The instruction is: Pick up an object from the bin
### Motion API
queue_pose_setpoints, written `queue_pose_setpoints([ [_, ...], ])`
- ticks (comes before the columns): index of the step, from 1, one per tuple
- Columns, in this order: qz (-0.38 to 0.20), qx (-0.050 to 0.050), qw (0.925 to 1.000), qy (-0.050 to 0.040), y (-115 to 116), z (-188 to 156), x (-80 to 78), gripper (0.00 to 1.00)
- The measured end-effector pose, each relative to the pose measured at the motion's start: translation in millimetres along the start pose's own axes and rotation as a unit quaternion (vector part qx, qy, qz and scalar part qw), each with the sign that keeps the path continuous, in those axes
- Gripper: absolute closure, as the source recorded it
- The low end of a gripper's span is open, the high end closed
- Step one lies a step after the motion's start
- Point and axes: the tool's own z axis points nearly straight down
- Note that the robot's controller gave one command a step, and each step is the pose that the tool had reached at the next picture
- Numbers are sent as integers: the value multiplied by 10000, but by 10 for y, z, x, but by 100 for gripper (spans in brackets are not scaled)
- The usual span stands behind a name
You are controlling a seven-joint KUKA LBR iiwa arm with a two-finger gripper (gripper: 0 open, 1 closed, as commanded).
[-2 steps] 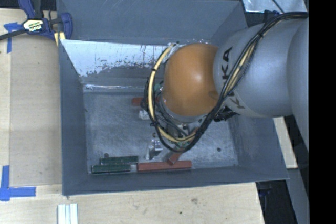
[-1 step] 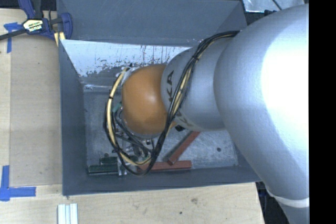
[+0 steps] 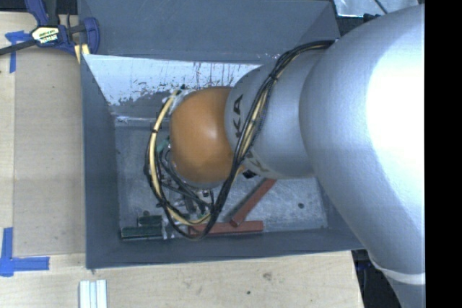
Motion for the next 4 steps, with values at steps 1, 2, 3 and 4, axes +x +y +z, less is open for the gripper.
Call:
queue_pose_setpoints([
  [1, -1574, -6, 9875, -18, 120, -127, -5, 0],
  [2, -1236, 19, 9923, 44, 109, 9, -4, 0],
  [3, -2098, -11, 9777, -7, 65, 37, 6, 100],
  [4, -2098, -12, 9777, -14, 67, 37, -1, 100],
])
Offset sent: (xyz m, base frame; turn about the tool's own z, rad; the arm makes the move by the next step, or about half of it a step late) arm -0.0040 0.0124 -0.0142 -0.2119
